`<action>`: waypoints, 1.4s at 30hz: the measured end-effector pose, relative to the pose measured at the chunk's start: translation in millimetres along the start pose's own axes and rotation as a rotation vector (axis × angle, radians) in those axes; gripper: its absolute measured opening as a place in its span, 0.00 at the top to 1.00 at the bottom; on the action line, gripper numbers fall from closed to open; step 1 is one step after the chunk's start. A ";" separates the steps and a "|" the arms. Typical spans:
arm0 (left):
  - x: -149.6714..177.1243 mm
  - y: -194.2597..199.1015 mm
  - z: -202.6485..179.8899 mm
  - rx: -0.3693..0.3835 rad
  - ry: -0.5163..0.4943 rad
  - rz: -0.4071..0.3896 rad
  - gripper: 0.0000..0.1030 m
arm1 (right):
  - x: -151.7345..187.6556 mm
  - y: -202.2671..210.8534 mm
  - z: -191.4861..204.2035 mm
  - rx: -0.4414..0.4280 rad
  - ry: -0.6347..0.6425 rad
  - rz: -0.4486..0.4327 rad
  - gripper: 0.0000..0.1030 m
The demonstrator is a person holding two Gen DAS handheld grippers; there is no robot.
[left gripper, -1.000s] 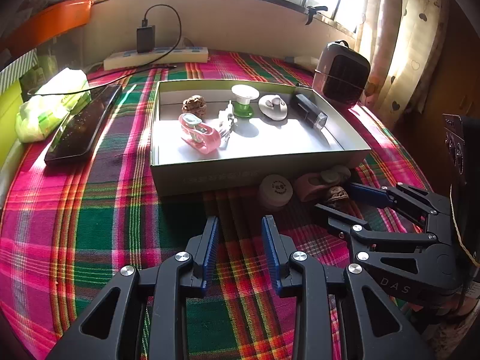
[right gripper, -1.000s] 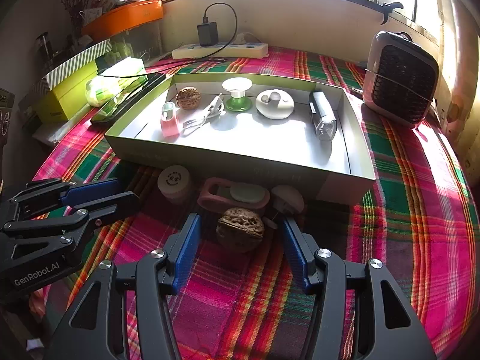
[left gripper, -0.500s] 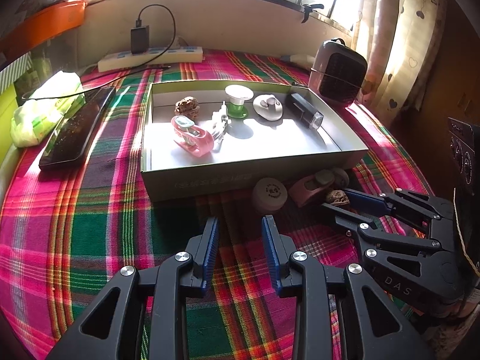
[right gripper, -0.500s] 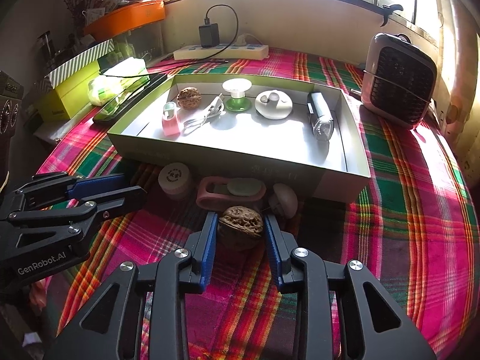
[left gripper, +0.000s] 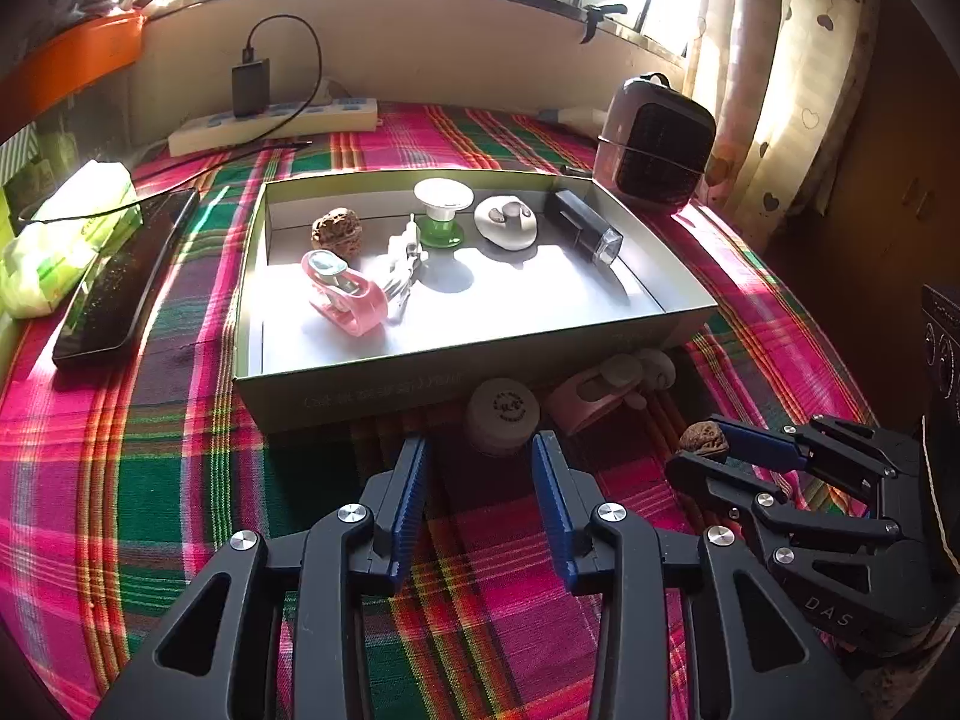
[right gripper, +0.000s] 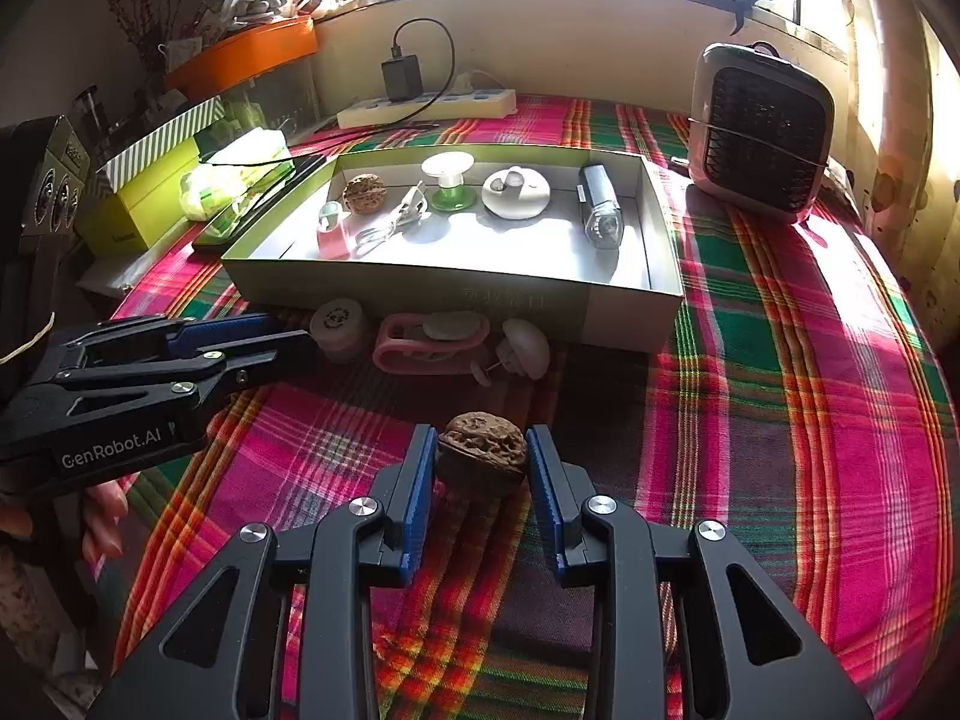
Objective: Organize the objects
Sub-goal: 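Grasp the walnut with the right gripper, then grasp the white round jar with the left gripper while the right holds the walnut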
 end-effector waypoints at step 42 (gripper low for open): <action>-11.3 -21.5 -3.6 -0.119 0.011 0.000 0.74 | 5.4 6.0 -17.6 -0.010 -0.026 -0.012 0.69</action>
Point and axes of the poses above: each gripper's, at about its wrist camera, not at the fingertips, and y roughly against the way its jaws point, z to its left, x to its underside, the point moved 8 cm from there along -y, roughly the way its jaws point
